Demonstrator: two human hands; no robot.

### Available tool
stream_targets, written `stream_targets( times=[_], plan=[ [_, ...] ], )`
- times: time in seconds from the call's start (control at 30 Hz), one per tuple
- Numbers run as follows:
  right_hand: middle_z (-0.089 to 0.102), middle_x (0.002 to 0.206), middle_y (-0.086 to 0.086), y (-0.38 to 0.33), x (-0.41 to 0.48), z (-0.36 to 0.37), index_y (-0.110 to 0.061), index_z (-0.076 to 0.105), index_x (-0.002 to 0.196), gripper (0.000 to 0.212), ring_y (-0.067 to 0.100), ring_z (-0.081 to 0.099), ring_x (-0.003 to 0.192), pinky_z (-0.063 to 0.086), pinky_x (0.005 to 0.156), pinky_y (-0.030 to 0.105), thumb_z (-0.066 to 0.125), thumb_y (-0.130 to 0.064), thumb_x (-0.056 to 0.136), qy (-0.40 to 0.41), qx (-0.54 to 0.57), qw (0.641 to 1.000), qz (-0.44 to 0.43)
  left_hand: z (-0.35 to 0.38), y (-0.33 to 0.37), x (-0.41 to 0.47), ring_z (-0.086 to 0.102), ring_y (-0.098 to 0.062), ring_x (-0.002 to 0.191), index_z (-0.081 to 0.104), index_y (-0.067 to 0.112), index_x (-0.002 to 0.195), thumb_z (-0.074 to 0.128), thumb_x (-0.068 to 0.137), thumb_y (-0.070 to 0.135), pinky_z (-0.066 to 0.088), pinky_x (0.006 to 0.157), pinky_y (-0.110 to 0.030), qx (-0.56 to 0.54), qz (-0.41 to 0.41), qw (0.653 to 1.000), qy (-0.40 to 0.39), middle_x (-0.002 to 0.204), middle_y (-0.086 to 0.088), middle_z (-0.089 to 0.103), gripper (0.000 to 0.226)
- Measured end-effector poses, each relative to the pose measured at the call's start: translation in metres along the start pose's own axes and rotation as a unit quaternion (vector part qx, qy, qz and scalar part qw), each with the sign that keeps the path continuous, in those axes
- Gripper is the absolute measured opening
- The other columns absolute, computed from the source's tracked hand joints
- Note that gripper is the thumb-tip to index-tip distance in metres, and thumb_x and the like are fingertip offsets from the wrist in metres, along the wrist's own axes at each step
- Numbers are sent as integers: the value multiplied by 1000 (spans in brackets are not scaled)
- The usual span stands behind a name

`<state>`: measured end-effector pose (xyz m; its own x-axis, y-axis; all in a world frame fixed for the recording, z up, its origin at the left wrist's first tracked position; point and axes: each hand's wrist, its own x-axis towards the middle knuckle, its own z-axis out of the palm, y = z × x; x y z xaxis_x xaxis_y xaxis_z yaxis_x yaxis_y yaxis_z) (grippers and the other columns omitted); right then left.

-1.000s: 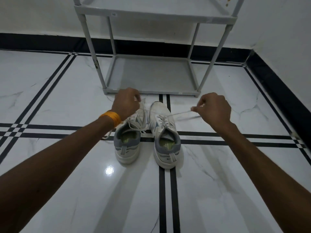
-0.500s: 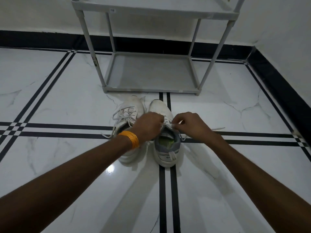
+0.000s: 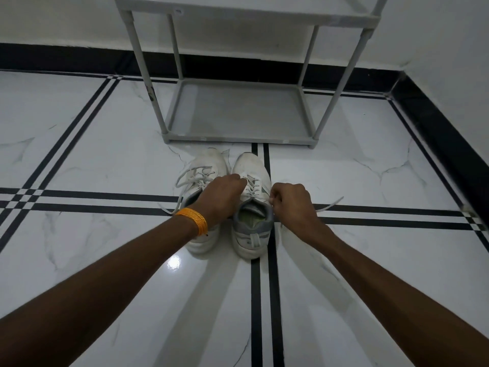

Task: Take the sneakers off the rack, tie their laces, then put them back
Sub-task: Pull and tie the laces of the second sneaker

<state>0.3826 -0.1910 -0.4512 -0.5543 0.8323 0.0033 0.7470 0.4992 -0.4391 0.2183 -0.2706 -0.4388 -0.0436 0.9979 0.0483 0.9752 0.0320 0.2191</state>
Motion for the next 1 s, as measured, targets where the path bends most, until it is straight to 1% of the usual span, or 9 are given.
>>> stream_targets(
  times=[0.23, 0.37, 0.43, 0.53, 0.63, 0.7, 0.77, 0.87, 1.0],
  plan=[
    [71, 86, 11, 1, -1, 2, -8, 67, 88, 12, 29, 65, 78, 47, 66, 31, 57, -13, 91, -25, -36, 999, -23, 3, -2, -1, 58, -35, 89, 57, 4, 101, 53, 87, 7, 33, 66, -33, 21, -13, 1000, -18, 101, -17, 61, 14],
    [71, 86, 14, 3, 5, -8, -4, 70, 85, 16, 26, 64, 75, 40, 62, 27, 61, -16, 91, -70, -34, 997, -9, 5, -6, -3, 60, -34, 84, 60, 4, 96, 54, 88, 12, 45, 69, -38, 28, -23, 999, -21, 97, -18, 65, 13],
    [70, 84, 12, -1, 7, -22, -4, 70, 81, 23, 20, 61, 70, 42, 57, 26, 62, -23, 92, -97, 51, 994, 21, -2, -7, -3, 60, -32, 82, 66, 5, 89, 53, 88, 15, 41, 66, -34, 30, -36, 999, -9, 89, -17, 68, 16],
    [72, 96, 16, -7, 8, -40, -3, 69, 86, 32, 26, 64, 82, 51, 73, 33, 59, -32, 94, -127, 264, 954, 70, -20, -5, 1, 60, -24, 81, 74, 7, 79, 57, 88, 28, 43, 67, -30, -87, -92, 992, 12, 81, -9, 69, 28],
    [73, 108, 13, -13, 10, -42, -8, 67, 86, 24, 26, 66, 104, 52, 89, 34, 54, -24, 97, -100, 479, 867, 100, -31, 2, 6, 61, -10, 87, 73, 11, 75, 59, 92, 34, 45, 78, -27, -347, -157, 925, -22, 92, 1, 70, 32],
    [73, 109, 15, -15, 10, -34, -10, 68, 88, 22, 28, 66, 108, 51, 94, 37, 49, -17, 98, -83, 575, 807, 104, -28, 8, 5, 64, -18, 99, 71, 8, 82, 57, 94, 31, 47, 86, -34, -478, -176, 861, -22, 102, -6, 73, 30],
    [72, 109, 17, -17, 8, -24, -9, 69, 94, 21, 31, 68, 106, 52, 96, 40, 50, -14, 98, -73, 612, 781, 105, -20, 14, 1, 66, -31, 101, 68, 1, 95, 54, 97, 27, 51, 91, -44, -569, -198, 798, 5, 106, -18, 71, 30],
    [72, 105, 13, -19, 7, -17, -6, 67, 106, 18, 26, 71, 100, 55, 89, 35, 53, -11, 97, -63, 620, 774, 116, -5, 15, -2, 67, -32, 104, 65, -3, 104, 50, 99, 23, 55, 91, -41, -633, -215, 743, 43, 109, -18, 71, 30],
    [73, 98, 6, -17, 8, -12, -7, 69, 110, 20, 14, 66, 84, 52, 73, 28, 58, -8, 94, -44, 551, 825, 121, 5, 12, 1, 68, -22, 97, 67, 6, 109, 51, 99, 21, 57, 80, -33, -630, -214, 743, 77, 107, -10, 72, 24]
  ],
)
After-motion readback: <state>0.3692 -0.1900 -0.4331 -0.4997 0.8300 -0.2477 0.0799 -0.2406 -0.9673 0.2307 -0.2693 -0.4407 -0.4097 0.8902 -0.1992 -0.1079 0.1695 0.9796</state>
